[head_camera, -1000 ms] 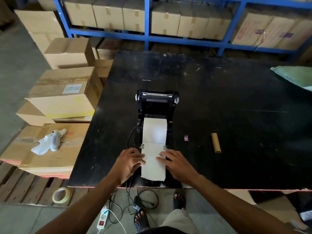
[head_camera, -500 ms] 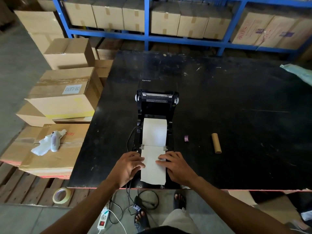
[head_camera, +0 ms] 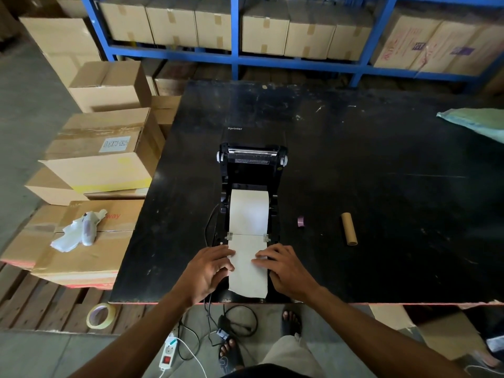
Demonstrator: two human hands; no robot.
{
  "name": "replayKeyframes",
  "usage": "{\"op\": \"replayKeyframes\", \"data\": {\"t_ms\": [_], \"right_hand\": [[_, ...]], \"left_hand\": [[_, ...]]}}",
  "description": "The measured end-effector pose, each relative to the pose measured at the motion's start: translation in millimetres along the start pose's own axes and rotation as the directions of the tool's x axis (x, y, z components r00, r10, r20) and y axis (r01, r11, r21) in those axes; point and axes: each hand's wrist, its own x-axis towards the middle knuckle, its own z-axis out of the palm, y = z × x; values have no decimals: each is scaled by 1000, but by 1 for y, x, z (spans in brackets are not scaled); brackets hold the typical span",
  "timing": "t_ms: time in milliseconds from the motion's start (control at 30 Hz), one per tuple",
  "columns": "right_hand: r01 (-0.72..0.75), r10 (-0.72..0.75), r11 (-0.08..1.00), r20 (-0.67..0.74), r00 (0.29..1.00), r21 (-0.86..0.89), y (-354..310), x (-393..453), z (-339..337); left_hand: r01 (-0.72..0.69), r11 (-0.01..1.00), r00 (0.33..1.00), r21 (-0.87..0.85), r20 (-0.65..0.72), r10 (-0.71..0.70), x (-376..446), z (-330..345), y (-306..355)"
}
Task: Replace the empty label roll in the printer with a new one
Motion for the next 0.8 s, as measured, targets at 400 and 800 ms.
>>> {"op": "replayKeyframes", "data": {"t_ms": [400, 800], "right_hand": [[-50, 50, 999, 24, 998, -19, -1, 1, 2], [-125, 119, 981, 46, 992, 145, -1, 8, -7]], "left_hand": [[34, 999, 999, 32, 13, -35, -2, -1, 6], [82, 996, 997, 42, 7, -82, 6, -2, 10]]}}
